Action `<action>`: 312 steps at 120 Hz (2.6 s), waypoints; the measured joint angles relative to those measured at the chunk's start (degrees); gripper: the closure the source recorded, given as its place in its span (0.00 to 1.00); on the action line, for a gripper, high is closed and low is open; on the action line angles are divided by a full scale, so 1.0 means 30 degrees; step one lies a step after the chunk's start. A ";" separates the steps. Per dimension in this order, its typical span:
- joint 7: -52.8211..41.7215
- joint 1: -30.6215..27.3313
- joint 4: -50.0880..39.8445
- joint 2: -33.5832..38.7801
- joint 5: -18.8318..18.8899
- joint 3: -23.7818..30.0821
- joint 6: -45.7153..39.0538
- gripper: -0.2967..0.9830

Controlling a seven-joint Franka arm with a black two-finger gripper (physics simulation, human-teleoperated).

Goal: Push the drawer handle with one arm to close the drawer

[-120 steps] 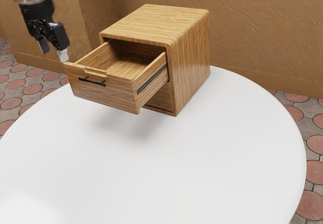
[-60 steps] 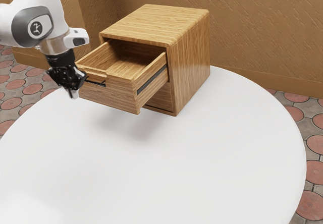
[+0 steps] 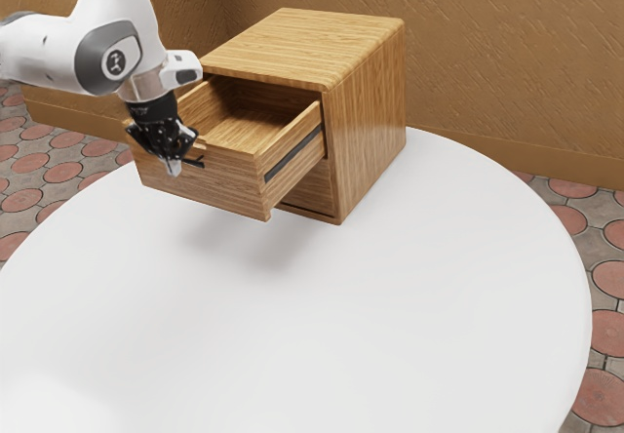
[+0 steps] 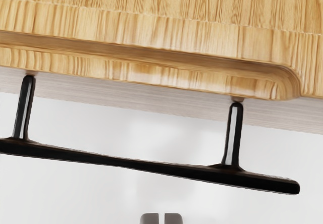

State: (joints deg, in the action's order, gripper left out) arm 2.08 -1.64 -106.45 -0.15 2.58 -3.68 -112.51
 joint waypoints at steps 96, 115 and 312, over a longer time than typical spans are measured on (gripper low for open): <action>-0.1337 0.0006 0.6680 -0.5843 0.0213 -0.0354 -0.0254 0.85; -0.1697 0.0020 0.8165 -0.6871 0.0173 -0.0282 -0.0203 0.85; -0.4195 0.0938 0.7604 -0.2402 -0.1026 0.0302 0.1853 0.80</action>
State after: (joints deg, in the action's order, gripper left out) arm -10.51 1.17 -83.64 -7.36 -0.50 -2.78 -106.95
